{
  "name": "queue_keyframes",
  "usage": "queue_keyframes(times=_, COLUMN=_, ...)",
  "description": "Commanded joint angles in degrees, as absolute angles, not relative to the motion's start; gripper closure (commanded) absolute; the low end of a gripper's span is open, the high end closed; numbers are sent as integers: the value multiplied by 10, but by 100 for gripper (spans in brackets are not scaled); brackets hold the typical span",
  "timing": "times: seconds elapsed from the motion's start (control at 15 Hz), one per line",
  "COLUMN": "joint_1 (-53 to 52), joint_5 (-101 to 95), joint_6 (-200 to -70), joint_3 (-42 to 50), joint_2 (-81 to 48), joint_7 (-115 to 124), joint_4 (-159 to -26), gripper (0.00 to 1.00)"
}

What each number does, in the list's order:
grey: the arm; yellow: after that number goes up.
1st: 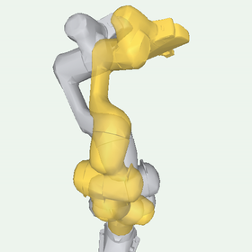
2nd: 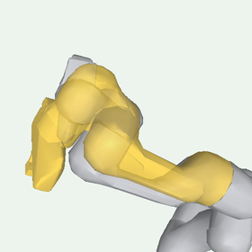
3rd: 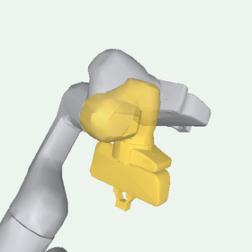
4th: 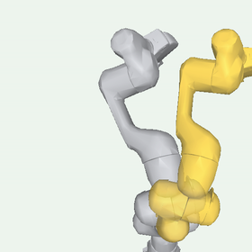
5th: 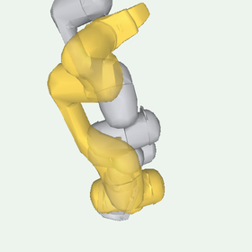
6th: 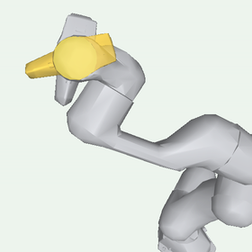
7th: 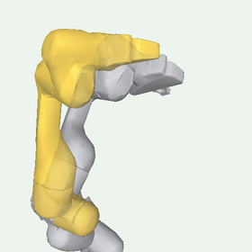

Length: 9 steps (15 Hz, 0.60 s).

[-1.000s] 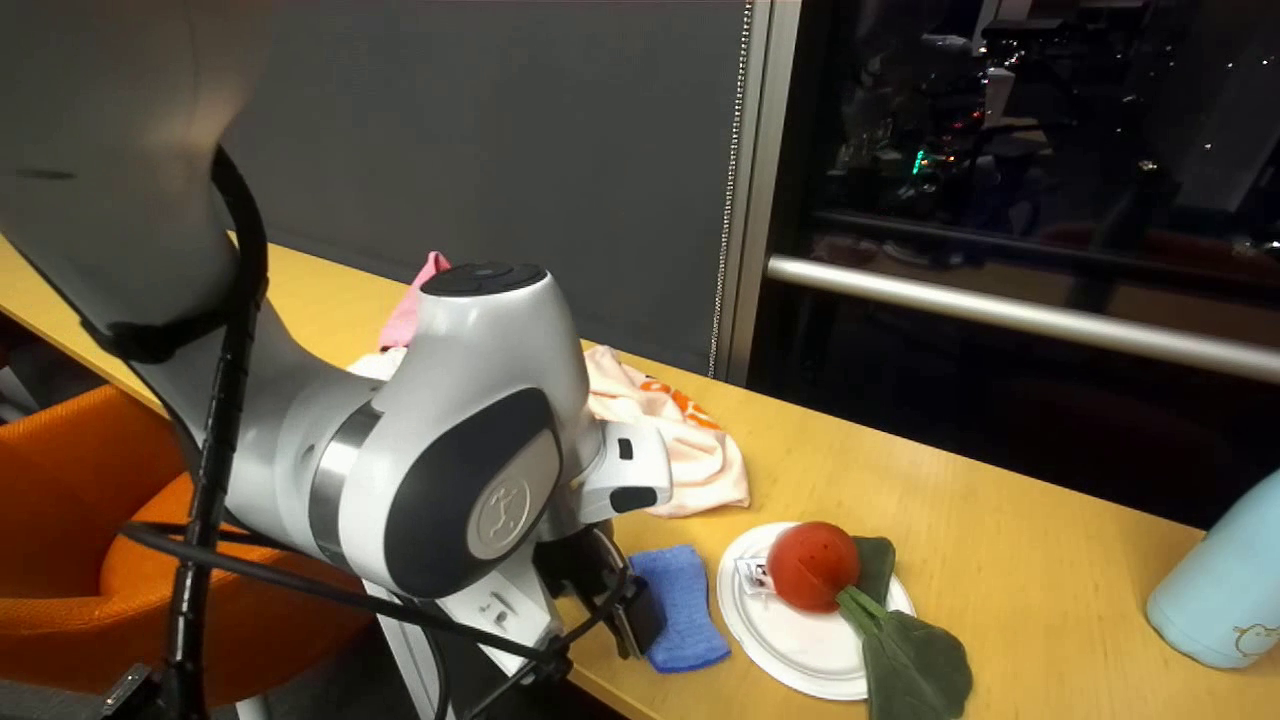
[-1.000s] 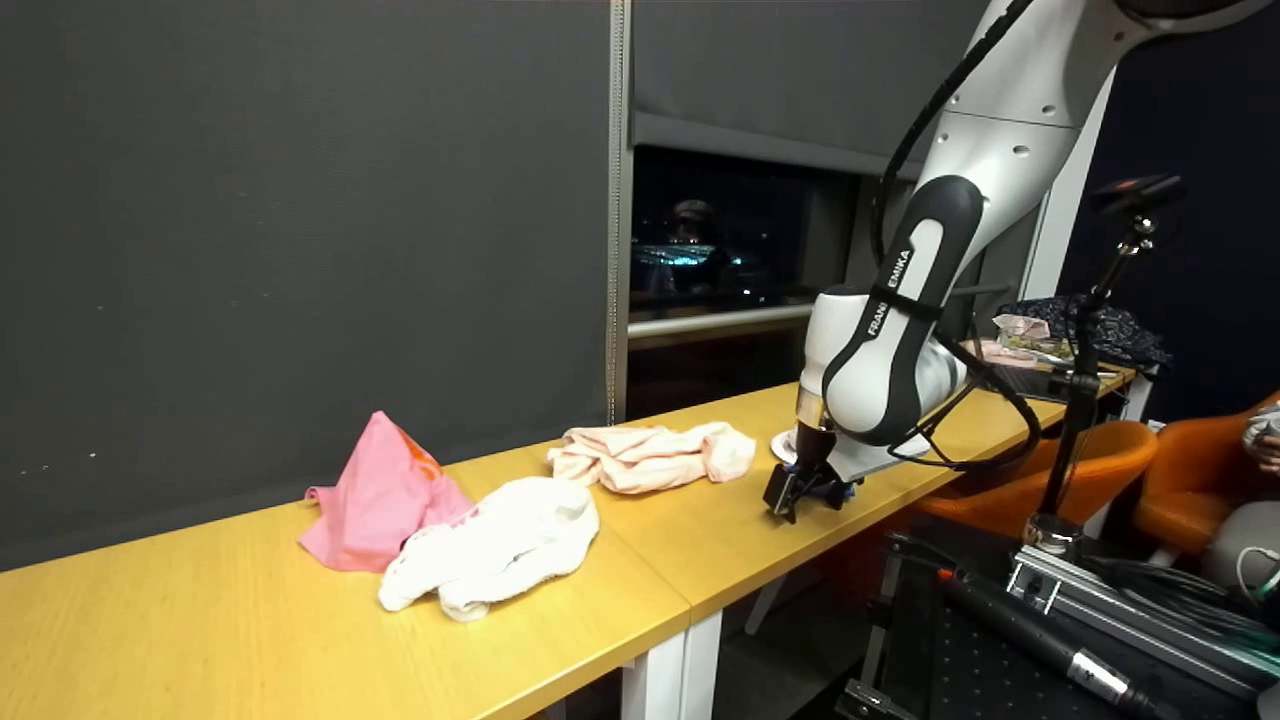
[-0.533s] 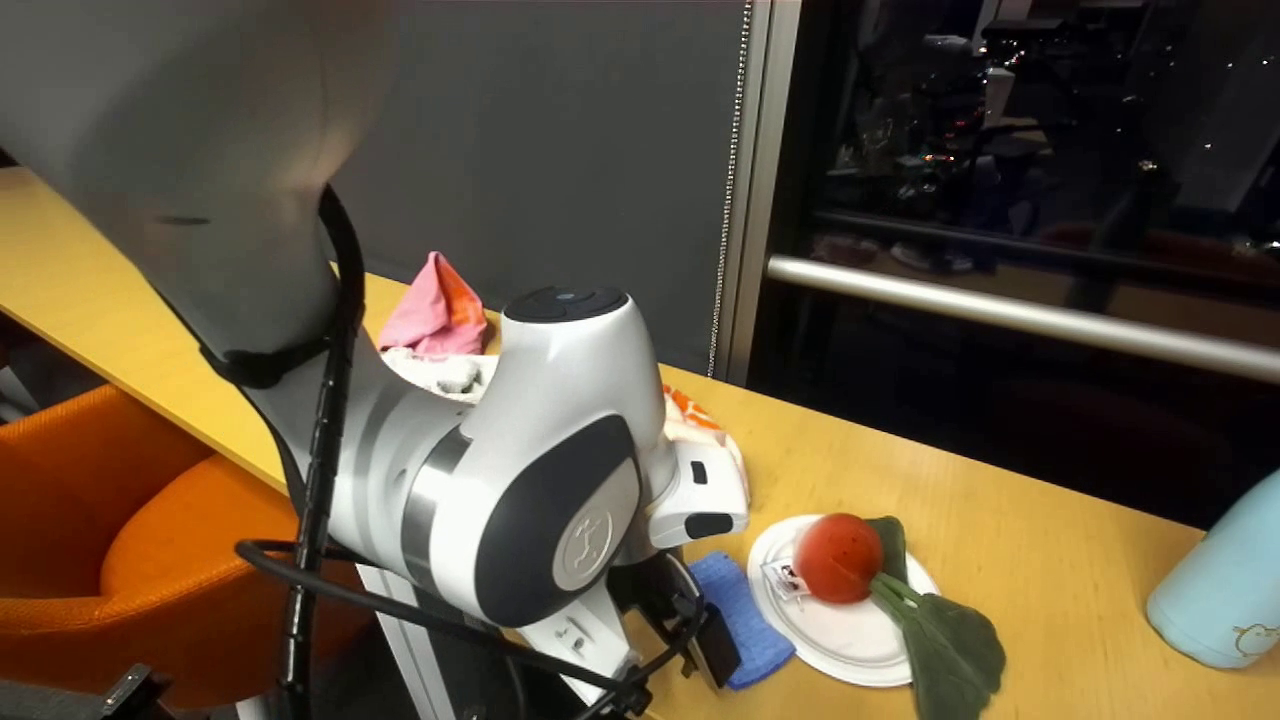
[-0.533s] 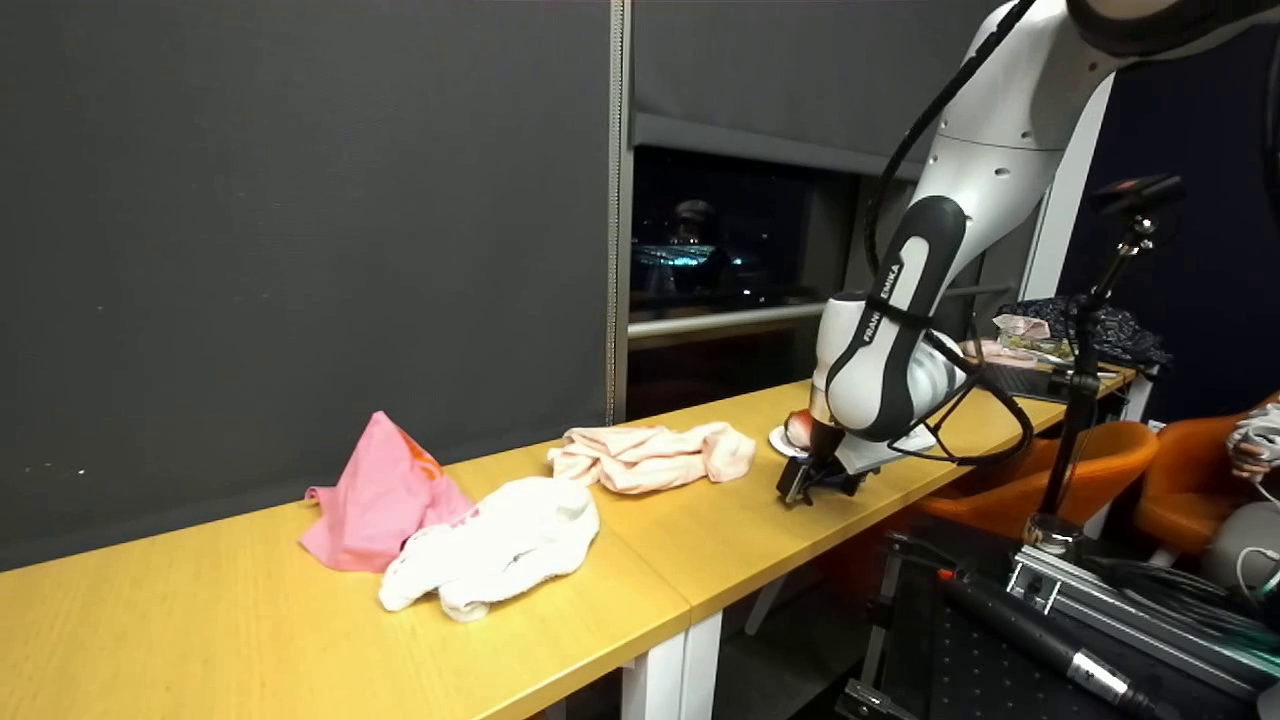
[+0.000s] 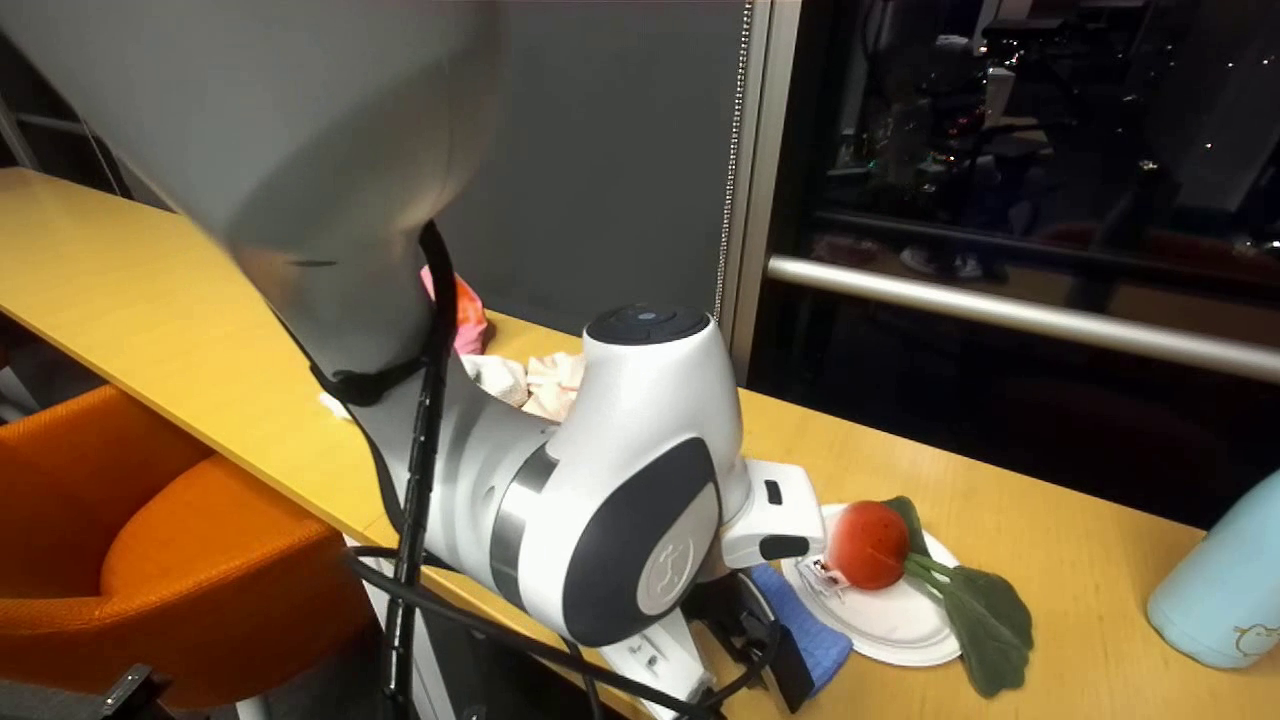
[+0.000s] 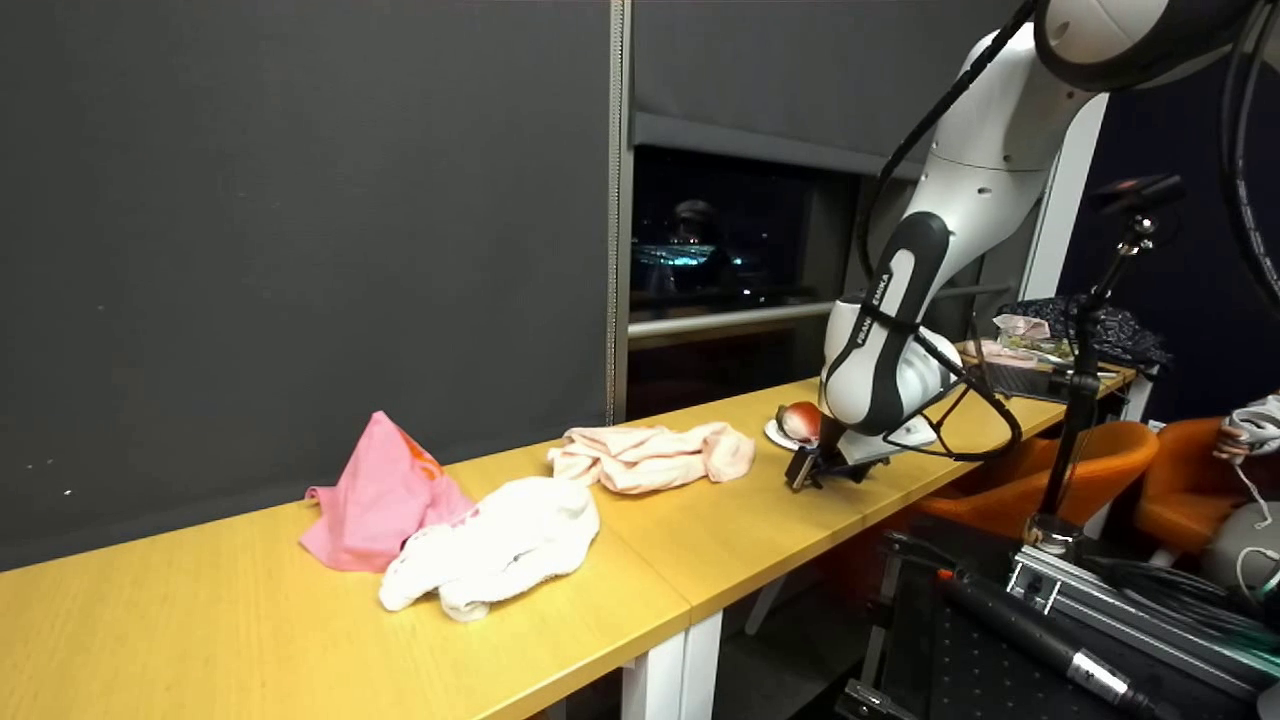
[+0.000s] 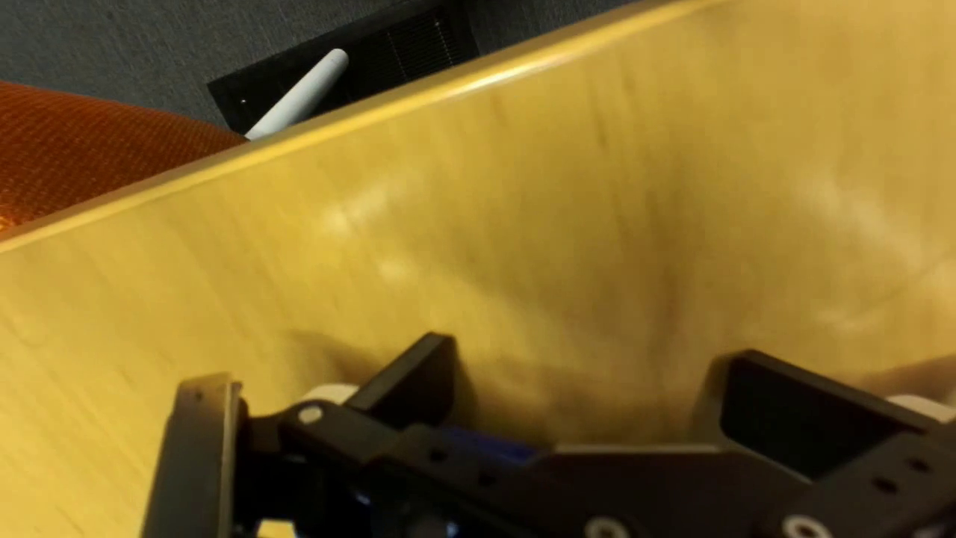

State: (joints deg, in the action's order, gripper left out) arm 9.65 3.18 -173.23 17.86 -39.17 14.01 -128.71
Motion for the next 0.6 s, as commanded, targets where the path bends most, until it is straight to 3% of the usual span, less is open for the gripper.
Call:
queue_keyframes(times=0.0, joint_1=129, joint_5=40, joint_6=-1741, joint_3=208, joint_2=-422, joint_7=118, joint_4=-1259, gripper=0)
queue_keyframes(times=0.53, joint_1=147, joint_5=55, joint_6=-1710, joint_3=226, joint_2=-448, joint_7=133, joint_4=-1178, gripper=0)
